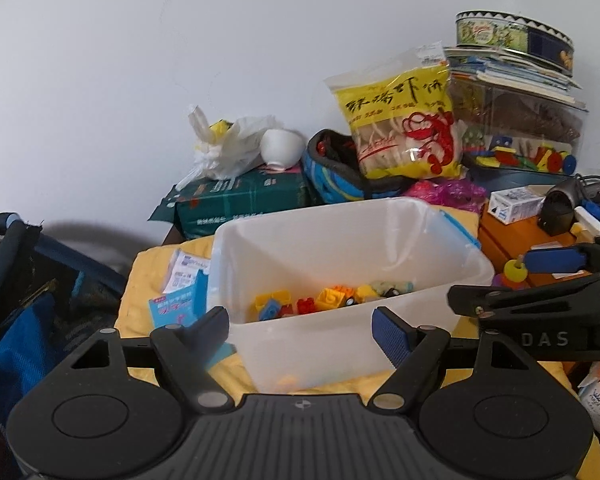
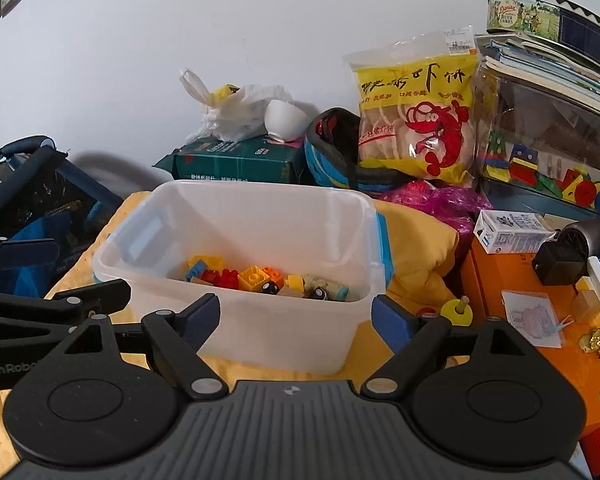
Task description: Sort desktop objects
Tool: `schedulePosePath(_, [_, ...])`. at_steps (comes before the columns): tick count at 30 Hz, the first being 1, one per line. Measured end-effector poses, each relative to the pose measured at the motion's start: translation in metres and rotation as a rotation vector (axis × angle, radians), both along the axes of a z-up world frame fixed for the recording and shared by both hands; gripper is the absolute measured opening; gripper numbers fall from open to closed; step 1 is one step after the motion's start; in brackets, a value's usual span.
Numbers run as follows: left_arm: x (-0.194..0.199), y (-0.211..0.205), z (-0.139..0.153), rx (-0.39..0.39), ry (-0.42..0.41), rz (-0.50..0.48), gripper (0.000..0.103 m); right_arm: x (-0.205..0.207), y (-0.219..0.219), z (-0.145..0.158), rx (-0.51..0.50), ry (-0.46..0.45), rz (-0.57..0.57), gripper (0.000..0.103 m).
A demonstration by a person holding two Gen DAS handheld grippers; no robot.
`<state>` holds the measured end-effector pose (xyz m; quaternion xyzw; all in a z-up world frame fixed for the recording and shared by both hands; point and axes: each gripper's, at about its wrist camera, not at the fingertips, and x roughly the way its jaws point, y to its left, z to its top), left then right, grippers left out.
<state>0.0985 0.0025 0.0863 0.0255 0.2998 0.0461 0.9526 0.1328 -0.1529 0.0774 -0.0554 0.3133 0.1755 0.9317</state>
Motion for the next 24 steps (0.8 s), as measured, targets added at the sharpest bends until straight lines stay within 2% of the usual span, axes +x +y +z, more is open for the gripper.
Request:
schedulePosePath(5, [0.004,0.001,-0.002,0.008,0.032,0.022,0.082,0.002,0.002,0.000,-0.041,0.020,-0.016,0.091])
schedulePosePath(11, [0.007,0.000,-0.004,0.022,0.058,0.030,0.082,0.005,0.004,-0.006,-0.072,0.055,-0.025,0.092])
schedulePosePath(24, [0.009,0.004,-0.002,0.015,0.061,0.030,0.082,0.006,0.006,-0.009,-0.090,0.072,-0.043,0.093])
